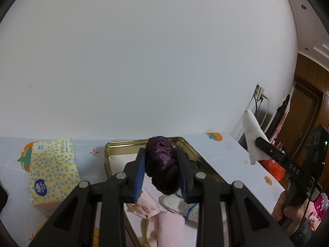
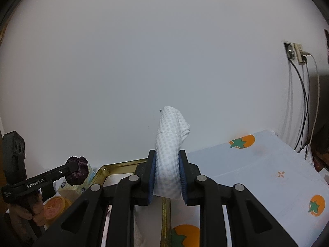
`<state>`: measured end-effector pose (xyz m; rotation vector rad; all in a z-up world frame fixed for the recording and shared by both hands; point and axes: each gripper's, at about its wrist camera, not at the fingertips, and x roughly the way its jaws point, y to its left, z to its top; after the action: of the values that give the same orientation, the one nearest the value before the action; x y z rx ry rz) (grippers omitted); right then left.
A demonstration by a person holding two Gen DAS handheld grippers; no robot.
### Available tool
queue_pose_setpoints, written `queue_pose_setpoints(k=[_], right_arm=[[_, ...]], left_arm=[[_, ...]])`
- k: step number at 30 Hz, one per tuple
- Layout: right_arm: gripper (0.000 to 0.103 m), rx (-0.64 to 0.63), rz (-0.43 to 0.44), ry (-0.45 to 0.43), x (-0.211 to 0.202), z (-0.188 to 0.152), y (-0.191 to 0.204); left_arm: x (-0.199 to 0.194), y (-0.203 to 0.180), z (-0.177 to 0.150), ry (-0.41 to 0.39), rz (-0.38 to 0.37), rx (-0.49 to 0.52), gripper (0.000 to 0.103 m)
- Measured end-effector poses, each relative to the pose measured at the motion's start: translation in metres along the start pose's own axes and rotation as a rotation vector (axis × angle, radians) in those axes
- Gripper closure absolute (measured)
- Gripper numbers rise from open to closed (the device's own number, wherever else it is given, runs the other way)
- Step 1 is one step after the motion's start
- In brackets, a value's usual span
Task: Organize soft objects
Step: 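Carry the white cloth and purple scrunchie over the gold tray, then open both grippers to drop the cloth and scrunchie into the tray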
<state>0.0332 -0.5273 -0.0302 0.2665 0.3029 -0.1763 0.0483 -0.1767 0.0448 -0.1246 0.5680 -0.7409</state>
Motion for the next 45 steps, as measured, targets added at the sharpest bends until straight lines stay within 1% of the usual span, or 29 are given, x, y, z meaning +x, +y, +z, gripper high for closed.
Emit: queue_pose_setpoints(k=[3, 9, 12, 15, 18, 20, 24, 26, 27, 28, 29, 30, 31, 32, 33, 35, 37, 38, 41, 45], right_arm=[[0.080, -0.021, 0.012, 0.015, 0.012, 0.007, 0.002], [0.080, -0.060, 0.077, 0.086, 0.048, 0.020, 0.022], [0.080, -0.079, 0.105, 0.125, 0.067, 0.022, 0.033], [0.080, -0.082, 0.130, 0.145, 0.076, 0.024, 0.037], [0.080, -0.088, 0.156, 0.174, 0.085, 0.025, 0.039], [0.080, -0.090, 0.183, 0.205, 0.094, 0.024, 0.041], [0.080, -0.115, 0.195, 0.281, 0.111, 0.019, 0.045], [0.080, -0.077, 0.254, 0.346, 0.121, 0.014, 0.042], [0.080, -0.055, 0.288, 0.380, 0.125, 0.012, 0.040], [0.076, -0.039, 0.305, 0.402, 0.127, 0.010, 0.040], [0.072, -0.022, 0.315, 0.426, 0.130, 0.008, 0.038], [0.059, -0.010, 0.318, 0.441, 0.133, 0.007, 0.035], [0.045, 0.005, 0.317, 0.450, 0.134, 0.006, 0.033], [0.041, 0.027, 0.310, 0.442, 0.133, 0.006, 0.029], [0.039, 0.051, 0.310, 0.422, 0.129, 0.007, 0.025], [0.039, 0.100, 0.336, 0.367, 0.119, 0.010, 0.015], [0.039, 0.126, 0.343, 0.331, 0.110, 0.012, 0.008], [0.039, 0.136, 0.343, 0.318, 0.107, 0.012, 0.005], [0.039, 0.181, 0.344, 0.278, 0.096, 0.012, -0.001], [0.038, 0.210, 0.332, 0.268, 0.078, 0.004, -0.004]], left_arm=[[0.011, -0.003, 0.003, 0.021, 0.011, 0.005, 0.075], [0.026, -0.006, 0.009, 0.055, 0.038, 0.029, 0.075], [0.032, -0.001, 0.012, 0.075, 0.060, 0.014, 0.075], [0.037, 0.004, 0.015, 0.090, 0.057, -0.004, 0.075], [0.044, 0.001, 0.016, 0.103, 0.068, 0.000, 0.075], [0.049, -0.001, 0.016, 0.116, 0.081, 0.003, 0.075], [0.063, -0.002, 0.013, 0.163, 0.120, -0.004, 0.074], [0.067, -0.001, 0.013, 0.165, 0.142, -0.010, 0.073], [0.069, 0.000, 0.013, 0.163, 0.156, -0.020, 0.066], [0.070, 0.002, 0.013, 0.164, 0.160, -0.029, 0.058], [0.069, 0.003, 0.012, 0.165, 0.160, -0.040, 0.035], [0.068, 0.002, 0.012, 0.156, 0.166, -0.043, 0.017], [0.063, 0.001, 0.012, 0.135, 0.180, -0.044, 0.013], [0.058, 0.002, 0.012, 0.114, 0.191, -0.044, 0.009], [0.054, 0.001, 0.013, 0.102, 0.196, -0.043, 0.008], [0.048, -0.002, 0.011, 0.084, 0.213, -0.039, 0.006], [0.040, -0.009, 0.007, 0.061, 0.246, -0.024, 0.005], [0.036, -0.013, 0.005, 0.050, 0.252, -0.016, 0.004], [0.022, -0.017, -0.001, 0.023, 0.241, -0.022, 0.001], [0.008, -0.018, -0.006, 0.000, 0.234, -0.018, 0.001]])
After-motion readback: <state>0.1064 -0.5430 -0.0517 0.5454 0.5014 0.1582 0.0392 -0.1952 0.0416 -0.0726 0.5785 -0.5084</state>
